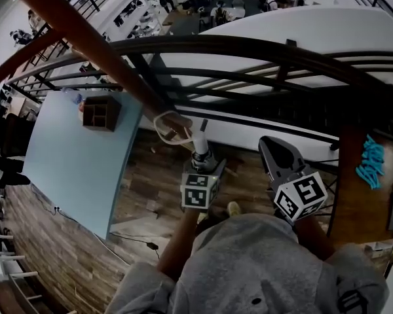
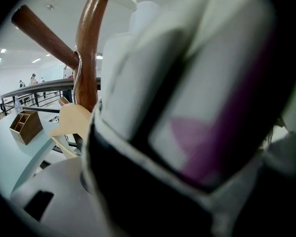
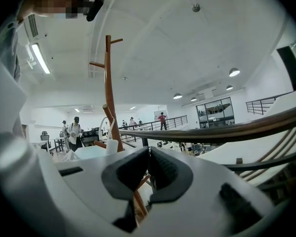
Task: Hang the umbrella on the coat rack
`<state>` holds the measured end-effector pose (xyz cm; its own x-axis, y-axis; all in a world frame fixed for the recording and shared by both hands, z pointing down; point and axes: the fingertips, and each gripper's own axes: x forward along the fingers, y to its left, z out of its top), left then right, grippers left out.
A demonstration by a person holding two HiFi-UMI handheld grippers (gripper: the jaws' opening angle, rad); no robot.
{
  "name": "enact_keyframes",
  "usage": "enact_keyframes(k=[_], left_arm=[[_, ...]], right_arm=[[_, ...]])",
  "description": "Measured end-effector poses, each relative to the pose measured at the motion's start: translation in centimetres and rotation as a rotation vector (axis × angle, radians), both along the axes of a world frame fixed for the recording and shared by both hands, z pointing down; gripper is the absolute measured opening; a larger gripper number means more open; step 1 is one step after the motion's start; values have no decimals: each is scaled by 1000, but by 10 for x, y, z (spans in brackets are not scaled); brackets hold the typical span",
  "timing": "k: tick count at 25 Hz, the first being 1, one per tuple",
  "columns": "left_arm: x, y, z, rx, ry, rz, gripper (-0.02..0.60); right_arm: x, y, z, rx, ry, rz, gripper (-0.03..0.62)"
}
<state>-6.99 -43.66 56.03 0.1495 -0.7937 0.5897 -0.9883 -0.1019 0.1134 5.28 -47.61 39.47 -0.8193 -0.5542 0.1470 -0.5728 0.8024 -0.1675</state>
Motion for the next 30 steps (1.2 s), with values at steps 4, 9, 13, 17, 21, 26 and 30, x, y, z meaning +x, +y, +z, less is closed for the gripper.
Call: enact_keyframes(k=[4,9,13,17,21,26,30], left_arm=[[3,6,10,-21,-5,8,298],[2,11,19,-36,-28,6,298],[2,17,23,-45,-55,0,301],[2,26,33,-81,-66,-19,302],[-4,36,49,-113,-30,-55,302],[-4,35,49,-98,-28,-63,308],[-3,36,48,-93,-44,-57,308]], right_arm=[[6,2,0,2,1,5,26],[7,4,3,4,6,3,26],[9,7,1,2,8,-3,26],[11,9,-2,5,6,-12,26],[10,10,0,8,3,-17,26],[14,13,1,2,5,-18,26],[13,16,-1,1,1,-25,26]])
